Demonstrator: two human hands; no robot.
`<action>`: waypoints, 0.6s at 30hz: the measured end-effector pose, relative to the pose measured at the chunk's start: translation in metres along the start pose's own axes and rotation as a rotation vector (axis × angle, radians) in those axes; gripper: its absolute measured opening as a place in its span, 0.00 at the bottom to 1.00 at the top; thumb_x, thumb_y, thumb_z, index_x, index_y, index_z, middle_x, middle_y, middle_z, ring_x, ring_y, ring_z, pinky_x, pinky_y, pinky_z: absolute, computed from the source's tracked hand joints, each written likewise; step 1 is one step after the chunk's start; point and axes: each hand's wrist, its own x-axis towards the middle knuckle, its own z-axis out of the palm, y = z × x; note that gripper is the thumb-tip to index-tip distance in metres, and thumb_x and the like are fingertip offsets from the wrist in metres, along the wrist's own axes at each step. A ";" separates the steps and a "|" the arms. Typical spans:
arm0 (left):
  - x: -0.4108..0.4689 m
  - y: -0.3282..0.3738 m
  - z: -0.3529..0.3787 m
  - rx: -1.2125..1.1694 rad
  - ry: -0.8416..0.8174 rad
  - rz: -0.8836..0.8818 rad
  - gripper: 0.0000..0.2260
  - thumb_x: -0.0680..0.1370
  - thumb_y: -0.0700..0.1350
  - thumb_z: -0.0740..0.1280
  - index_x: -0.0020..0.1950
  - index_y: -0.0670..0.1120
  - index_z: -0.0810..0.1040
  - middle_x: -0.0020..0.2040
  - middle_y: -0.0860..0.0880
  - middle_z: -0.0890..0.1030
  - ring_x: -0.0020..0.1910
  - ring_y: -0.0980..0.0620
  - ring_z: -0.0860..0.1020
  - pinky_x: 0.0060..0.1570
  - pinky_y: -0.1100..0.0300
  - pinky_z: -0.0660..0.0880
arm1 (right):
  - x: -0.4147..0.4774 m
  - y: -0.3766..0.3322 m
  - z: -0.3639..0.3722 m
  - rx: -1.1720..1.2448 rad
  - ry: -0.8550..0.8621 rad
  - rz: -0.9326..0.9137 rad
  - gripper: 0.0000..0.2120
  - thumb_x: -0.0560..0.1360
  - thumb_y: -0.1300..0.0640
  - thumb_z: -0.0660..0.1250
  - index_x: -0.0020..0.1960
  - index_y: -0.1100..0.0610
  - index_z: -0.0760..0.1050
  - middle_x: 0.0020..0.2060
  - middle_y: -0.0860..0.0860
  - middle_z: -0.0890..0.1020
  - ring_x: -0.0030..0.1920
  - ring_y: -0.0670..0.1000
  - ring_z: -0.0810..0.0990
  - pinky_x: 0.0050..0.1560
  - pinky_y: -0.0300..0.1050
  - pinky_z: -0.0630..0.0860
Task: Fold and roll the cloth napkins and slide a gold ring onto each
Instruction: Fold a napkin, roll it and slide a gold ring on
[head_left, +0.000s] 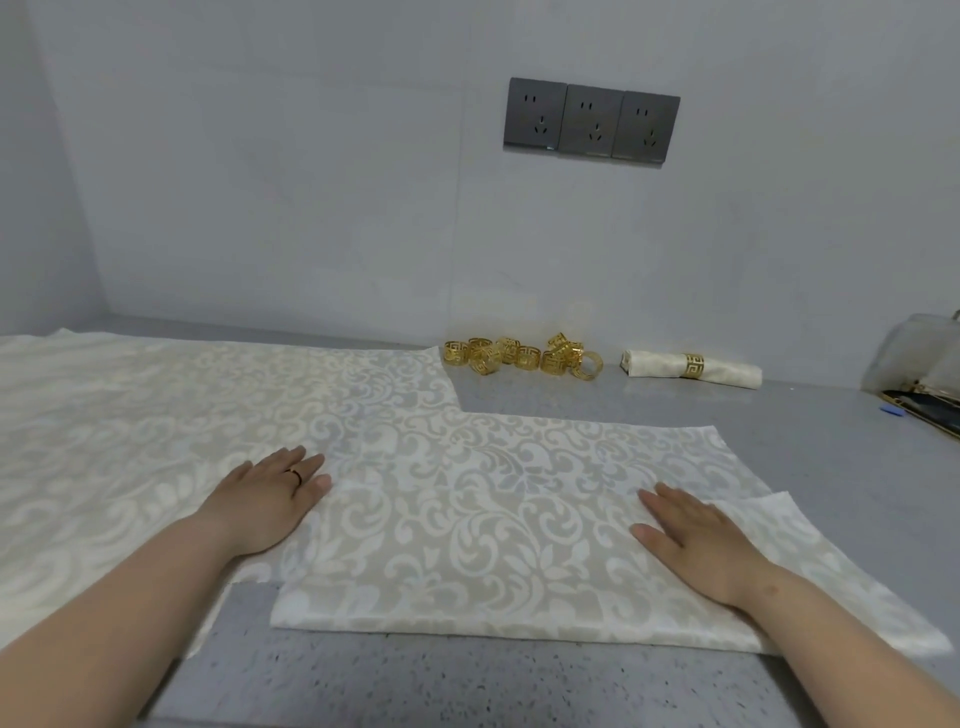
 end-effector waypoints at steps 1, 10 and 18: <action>0.001 -0.003 -0.001 0.001 0.001 0.004 0.23 0.82 0.55 0.43 0.76 0.50 0.48 0.77 0.52 0.47 0.75 0.54 0.46 0.72 0.57 0.44 | 0.000 0.006 -0.001 0.002 -0.012 0.012 0.29 0.79 0.40 0.43 0.75 0.50 0.41 0.75 0.48 0.43 0.75 0.47 0.43 0.73 0.44 0.41; 0.000 -0.011 -0.006 0.013 0.011 -0.025 0.22 0.82 0.53 0.44 0.76 0.50 0.50 0.77 0.51 0.49 0.75 0.53 0.49 0.72 0.57 0.47 | -0.006 0.032 -0.007 0.003 -0.020 0.104 0.28 0.79 0.40 0.45 0.75 0.49 0.43 0.76 0.48 0.45 0.75 0.49 0.46 0.74 0.47 0.43; -0.011 0.068 -0.002 -0.224 0.063 0.251 0.23 0.81 0.54 0.50 0.75 0.50 0.53 0.76 0.51 0.53 0.75 0.53 0.53 0.71 0.61 0.49 | 0.013 -0.006 -0.031 -0.010 0.082 0.018 0.21 0.78 0.46 0.57 0.70 0.48 0.62 0.67 0.48 0.68 0.69 0.52 0.62 0.68 0.46 0.57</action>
